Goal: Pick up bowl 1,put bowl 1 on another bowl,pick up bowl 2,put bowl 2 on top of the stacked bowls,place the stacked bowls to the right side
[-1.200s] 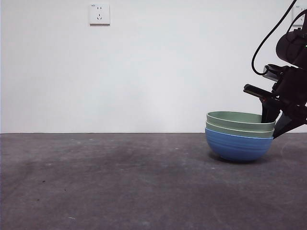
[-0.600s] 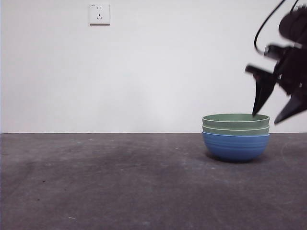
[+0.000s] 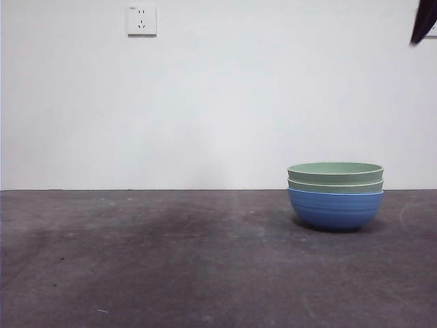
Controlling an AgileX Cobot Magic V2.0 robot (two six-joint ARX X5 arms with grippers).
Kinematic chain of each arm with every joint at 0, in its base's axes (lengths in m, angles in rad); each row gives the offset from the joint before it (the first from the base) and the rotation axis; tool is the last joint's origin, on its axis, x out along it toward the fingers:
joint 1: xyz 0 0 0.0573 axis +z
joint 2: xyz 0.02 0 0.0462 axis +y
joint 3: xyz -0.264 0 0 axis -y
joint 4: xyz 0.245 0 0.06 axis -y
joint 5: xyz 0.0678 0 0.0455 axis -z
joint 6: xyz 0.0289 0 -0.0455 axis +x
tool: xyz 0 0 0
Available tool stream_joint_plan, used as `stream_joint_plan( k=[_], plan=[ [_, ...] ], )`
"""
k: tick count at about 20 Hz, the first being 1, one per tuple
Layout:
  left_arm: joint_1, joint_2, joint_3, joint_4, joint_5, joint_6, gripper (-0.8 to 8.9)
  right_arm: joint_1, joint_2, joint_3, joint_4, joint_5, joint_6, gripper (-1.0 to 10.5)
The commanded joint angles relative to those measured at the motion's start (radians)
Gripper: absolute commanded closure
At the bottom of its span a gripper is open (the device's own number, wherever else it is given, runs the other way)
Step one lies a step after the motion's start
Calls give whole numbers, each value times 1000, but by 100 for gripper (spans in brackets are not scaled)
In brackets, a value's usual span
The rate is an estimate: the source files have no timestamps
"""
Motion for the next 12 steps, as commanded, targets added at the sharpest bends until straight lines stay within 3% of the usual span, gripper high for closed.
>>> stream_joint_plan(
  k=[1,2,3,4,5,6,12],
  plan=[
    [2,2,-2,-26,2,17,436,37,-75,-4,-61,2,-16,698],
    [2,2,-2,-36,2,16,439,51,-102,-4,-89,2,-16,703],
    [2,2,-2,-48,2,17,476,67,-128,-4,-121,2,-19,776],
    [2,2,-2,-56,1,17,580,77,-144,-4,-146,2,-30,871],
    [2,2,-2,-60,2,21,743,89,-158,-4,-172,2,-42,963],
    [2,2,-2,-61,2,26,823,94,-164,-4,-185,2,-52,962],
    [2,2,-2,-73,2,40,821,100,-174,-4,-209,2,-60,957]
  ],
)
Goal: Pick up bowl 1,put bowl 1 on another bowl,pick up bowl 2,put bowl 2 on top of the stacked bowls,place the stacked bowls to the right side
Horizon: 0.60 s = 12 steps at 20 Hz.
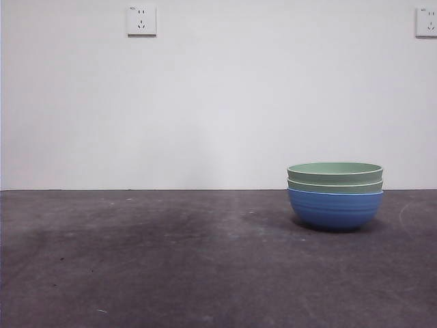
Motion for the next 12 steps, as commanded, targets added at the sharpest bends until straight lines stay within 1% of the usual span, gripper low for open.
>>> stream_joint_plan(
  k=[1,5,12],
  plan=[
    [2,2,-2,0,2,16,821,2,-1,-4,3,1,-11,944],
    [2,2,-2,-1,1,16,817,2,0,-4,4,1,30,944],
    [2,2,-2,1,1,16,817,0,0,-4,5,6,29,944]
  ],
)
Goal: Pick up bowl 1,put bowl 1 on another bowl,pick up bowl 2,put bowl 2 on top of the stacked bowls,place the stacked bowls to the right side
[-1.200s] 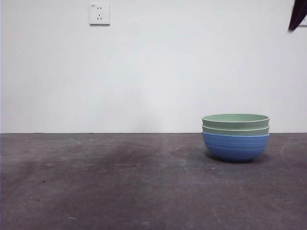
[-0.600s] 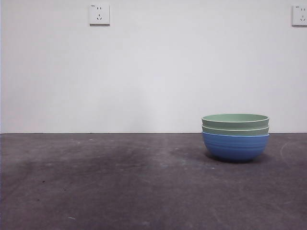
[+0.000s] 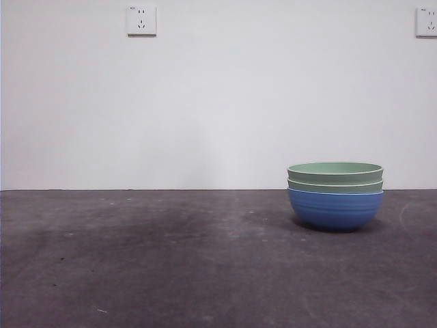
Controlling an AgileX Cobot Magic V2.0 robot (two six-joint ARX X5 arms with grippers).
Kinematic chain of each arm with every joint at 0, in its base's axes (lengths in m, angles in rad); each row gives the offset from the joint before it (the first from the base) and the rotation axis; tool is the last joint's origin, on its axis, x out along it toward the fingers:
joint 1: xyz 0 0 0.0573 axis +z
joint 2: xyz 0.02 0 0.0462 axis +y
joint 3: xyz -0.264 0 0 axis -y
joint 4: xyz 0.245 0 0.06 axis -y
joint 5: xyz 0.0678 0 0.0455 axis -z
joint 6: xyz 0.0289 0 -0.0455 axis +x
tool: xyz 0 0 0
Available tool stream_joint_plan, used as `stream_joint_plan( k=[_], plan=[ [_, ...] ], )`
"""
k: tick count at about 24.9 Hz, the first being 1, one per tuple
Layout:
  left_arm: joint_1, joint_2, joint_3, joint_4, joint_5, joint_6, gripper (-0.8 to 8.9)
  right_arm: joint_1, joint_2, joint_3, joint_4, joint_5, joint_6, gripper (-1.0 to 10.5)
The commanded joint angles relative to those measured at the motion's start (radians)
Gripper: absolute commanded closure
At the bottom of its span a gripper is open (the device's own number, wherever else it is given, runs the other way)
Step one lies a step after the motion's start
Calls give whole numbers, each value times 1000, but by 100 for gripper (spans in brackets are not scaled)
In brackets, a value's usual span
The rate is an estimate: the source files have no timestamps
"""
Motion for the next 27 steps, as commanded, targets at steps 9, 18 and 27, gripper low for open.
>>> stream_joint_plan(
  k=[9,18,27],
  plan=[
    [2,2,-2,1,1,11,817,0,0,-4,4,3,9,944],
    [146,-55,-2,203,-85,142,817,0,0,-4,5,3,9,945],
    [491,-266,-130,547,35,145,817,0,2,-4,6,3,9,945]
  ],
)
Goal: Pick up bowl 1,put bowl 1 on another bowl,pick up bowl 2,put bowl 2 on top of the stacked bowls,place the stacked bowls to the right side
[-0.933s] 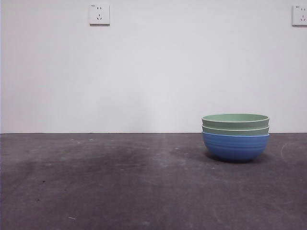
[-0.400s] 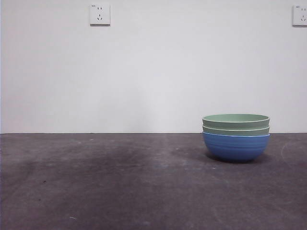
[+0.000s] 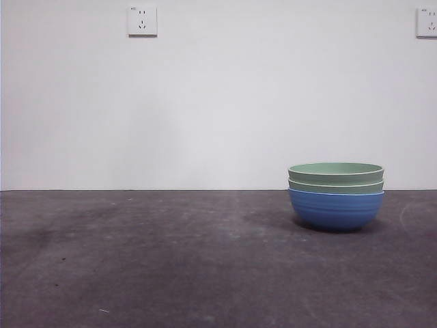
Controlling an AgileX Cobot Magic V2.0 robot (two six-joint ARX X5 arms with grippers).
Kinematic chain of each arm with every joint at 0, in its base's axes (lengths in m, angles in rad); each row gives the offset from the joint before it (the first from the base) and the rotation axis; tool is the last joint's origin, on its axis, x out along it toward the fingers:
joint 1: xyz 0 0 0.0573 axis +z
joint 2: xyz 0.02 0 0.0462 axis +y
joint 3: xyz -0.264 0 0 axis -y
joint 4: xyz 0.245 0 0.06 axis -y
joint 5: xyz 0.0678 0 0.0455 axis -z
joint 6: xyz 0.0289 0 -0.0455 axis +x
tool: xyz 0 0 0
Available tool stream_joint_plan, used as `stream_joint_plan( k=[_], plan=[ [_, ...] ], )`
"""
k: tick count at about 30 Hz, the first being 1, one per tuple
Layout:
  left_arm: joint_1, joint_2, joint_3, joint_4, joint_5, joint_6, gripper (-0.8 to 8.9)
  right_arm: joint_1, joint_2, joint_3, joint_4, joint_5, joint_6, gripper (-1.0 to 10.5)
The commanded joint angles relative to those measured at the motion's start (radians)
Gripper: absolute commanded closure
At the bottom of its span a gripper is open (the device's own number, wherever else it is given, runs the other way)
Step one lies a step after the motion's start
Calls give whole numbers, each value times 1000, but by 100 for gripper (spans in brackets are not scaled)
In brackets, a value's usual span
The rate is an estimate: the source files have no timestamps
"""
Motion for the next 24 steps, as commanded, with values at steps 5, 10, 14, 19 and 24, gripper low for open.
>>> stream_joint_plan(
  k=[5,10,14,19,24],
  plan=[
    [208,-285,-399,299,-3,14,817,1,1,-4,5,3,5,944],
    [310,-522,-752,492,-60,10,817,1,1,-4,5,3,5,944],
    [357,-689,-1012,619,-81,-18,817,1,1,-4,5,2,5,944],
    [397,-855,-1281,682,-82,-80,817,1,1,-4,5,3,5,944],
    [410,-956,-1468,684,-83,-148,817,1,1,-4,5,3,5,944]
  ],
)
